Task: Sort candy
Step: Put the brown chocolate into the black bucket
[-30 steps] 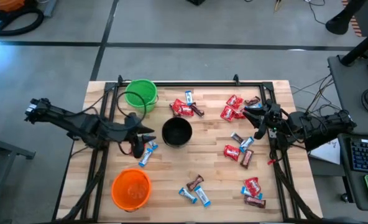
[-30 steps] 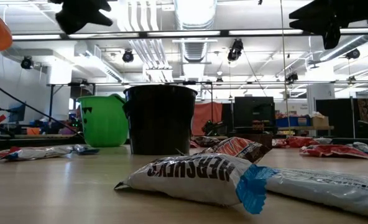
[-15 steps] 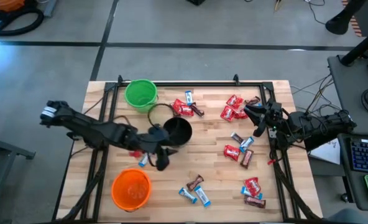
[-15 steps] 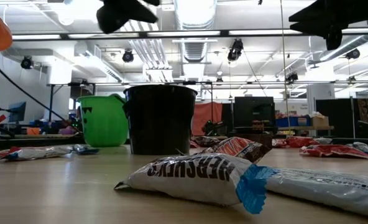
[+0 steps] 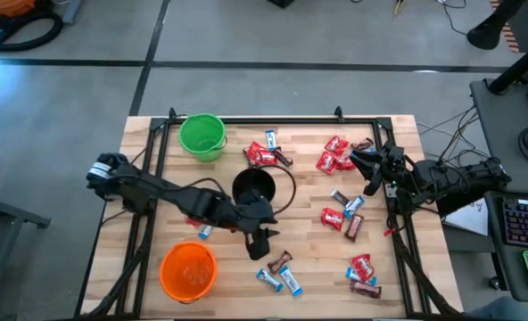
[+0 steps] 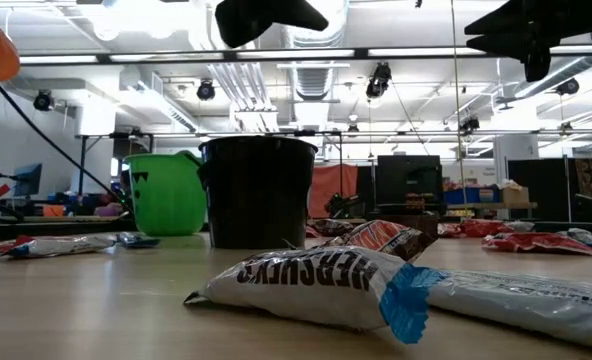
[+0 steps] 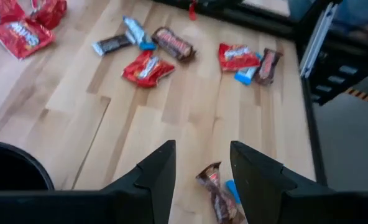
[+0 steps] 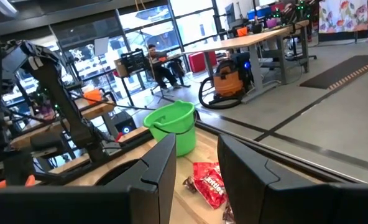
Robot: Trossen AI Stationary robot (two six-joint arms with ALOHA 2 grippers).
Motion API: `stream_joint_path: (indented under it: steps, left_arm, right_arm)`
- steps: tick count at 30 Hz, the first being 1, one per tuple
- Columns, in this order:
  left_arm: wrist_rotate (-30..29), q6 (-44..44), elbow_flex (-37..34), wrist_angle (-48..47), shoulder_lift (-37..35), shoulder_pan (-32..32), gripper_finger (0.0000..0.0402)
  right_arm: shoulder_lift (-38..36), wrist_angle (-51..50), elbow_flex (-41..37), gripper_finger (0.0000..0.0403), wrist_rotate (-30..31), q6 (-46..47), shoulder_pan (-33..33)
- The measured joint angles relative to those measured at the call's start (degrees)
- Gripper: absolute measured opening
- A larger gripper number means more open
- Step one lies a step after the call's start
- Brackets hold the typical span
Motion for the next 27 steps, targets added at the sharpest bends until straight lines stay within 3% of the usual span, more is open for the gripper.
stream_joint_path:
  steps: [8,27]
  left_arm:
    - [-0.4,-4.8,-1.9,-1.0,0.9,-2.3,0.0135]
    - [-0.1,-12.0,-9.6,11.5,1.0,-4.6,0.0135]
  right_arm:
    - [0.0,0.0,0.0,0.0109,-0.1,2.2,0.0]
    - [0.0,0.0,0.0,0.0109,-0.1,5.2,0.0]
